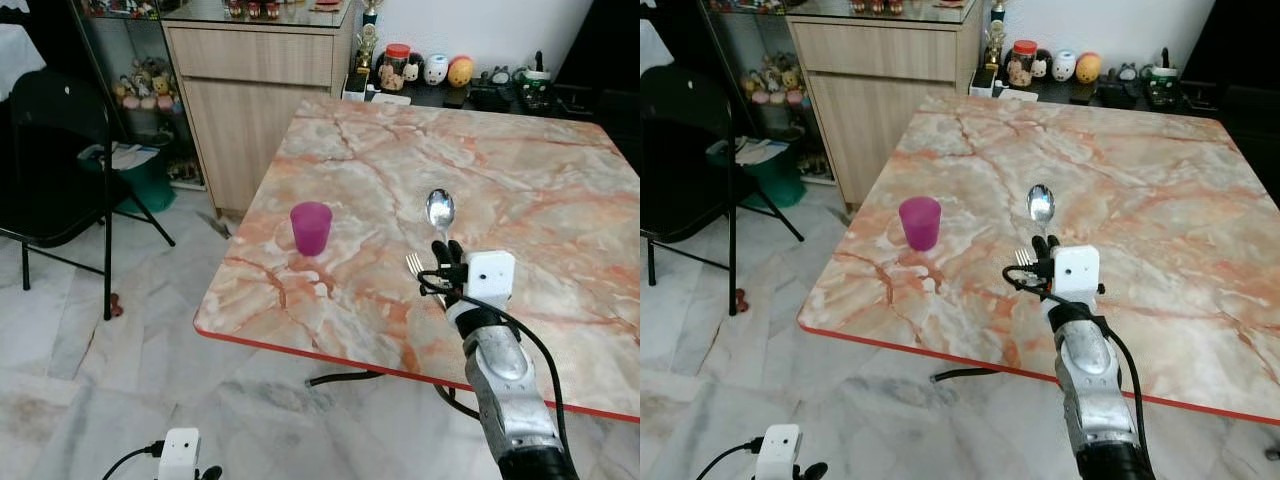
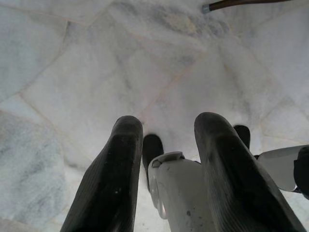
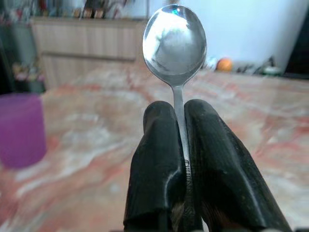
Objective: Setting the table
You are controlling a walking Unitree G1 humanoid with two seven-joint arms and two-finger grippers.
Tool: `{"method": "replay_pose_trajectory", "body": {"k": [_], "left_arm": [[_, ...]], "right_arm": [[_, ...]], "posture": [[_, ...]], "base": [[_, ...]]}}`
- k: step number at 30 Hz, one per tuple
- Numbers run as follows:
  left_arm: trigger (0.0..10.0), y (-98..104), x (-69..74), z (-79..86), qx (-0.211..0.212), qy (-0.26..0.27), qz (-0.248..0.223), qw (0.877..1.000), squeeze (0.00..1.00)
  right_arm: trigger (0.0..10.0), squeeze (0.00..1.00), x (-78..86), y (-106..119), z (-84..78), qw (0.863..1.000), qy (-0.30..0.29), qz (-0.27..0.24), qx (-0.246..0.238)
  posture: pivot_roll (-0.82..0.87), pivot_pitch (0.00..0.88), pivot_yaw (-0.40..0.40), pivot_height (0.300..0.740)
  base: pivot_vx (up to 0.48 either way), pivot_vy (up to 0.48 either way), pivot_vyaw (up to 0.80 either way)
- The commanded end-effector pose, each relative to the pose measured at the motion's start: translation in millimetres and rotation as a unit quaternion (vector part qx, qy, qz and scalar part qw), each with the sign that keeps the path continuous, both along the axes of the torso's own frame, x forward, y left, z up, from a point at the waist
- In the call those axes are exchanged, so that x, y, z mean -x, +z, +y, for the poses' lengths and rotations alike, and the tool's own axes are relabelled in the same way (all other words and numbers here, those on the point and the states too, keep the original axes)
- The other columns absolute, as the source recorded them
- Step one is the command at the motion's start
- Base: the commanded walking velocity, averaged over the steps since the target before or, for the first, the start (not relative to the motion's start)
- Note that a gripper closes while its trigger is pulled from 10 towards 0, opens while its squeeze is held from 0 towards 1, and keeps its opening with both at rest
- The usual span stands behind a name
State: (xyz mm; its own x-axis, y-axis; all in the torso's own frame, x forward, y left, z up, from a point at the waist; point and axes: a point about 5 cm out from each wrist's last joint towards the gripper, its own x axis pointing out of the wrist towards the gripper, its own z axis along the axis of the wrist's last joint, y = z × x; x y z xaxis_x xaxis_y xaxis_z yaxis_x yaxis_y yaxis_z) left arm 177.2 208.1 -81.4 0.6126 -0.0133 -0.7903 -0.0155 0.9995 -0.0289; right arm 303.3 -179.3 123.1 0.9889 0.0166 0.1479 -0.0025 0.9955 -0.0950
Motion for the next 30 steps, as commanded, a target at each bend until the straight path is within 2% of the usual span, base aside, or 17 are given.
{"method": "replay_pose_trajectory", "body": {"k": [1, 7, 16, 20, 23, 30], "left_arm": [[10.0, -1.9, 3.1, -1.3, -0.001, -0.003, 0.007, 1.000, 0.00], [10.0, -1.5, 1.9, -2.9, -0.003, -0.010, 0.006, 1.000, 0.00], [10.0, -1.9, 3.7, 0.5, -0.007, -0.006, 0.009, 1.000, 0.00], [10.0, -2.2, 4.4, 0.4, -0.007, -0.008, 0.011, 1.000, 0.00], [10.0, -2.5, 4.8, -0.2, -0.007, -0.009, 0.011, 1.000, 0.00], [10.0, -2.6, 4.4, -1.6, -0.006, -0.011, 0.011, 1.000, 0.00]], "right_arm": [[10.0, 0.00, 3.0, 9.7, -2.2, 0.999, -0.014, -0.029, -0.005], [10.0, 0.00, 1.8, 13.9, 1.0, 0.999, -0.011, -0.034, -0.009], [10.0, 0.00, -2.6, 21.1, -1.7, 0.998, -0.027, -0.045, -0.020], [10.0, 0.00, -2.7, 19.5, -3.2, 0.998, -0.039, -0.042, -0.033], [10.0, 0.00, -2.4, 20.0, -1.9, 0.998, -0.031, -0.045, -0.026], [10.0, 0.00, -3.7, 22.3, 0.3, 0.998, -0.029, -0.051, -0.029]], "posture": [[0.00, 0.000, -0.017, 0.736], [0.00, 0.000, -0.019, 0.736], [0.01, 0.000, -0.021, 0.736], [0.01, 0.000, -0.021, 0.736], [0.01, 0.000, -0.022, 0.736], [0.01, 0.000, -0.022, 0.736]], "base": [[0.000, 0.000, 0.00], [0.000, -0.095, 0.00], [0.000, -0.449, 0.00], [0.000, -0.454, -0.71], [0.000, -0.455, -0.68], [0.000, -0.454, 0.00]]}}
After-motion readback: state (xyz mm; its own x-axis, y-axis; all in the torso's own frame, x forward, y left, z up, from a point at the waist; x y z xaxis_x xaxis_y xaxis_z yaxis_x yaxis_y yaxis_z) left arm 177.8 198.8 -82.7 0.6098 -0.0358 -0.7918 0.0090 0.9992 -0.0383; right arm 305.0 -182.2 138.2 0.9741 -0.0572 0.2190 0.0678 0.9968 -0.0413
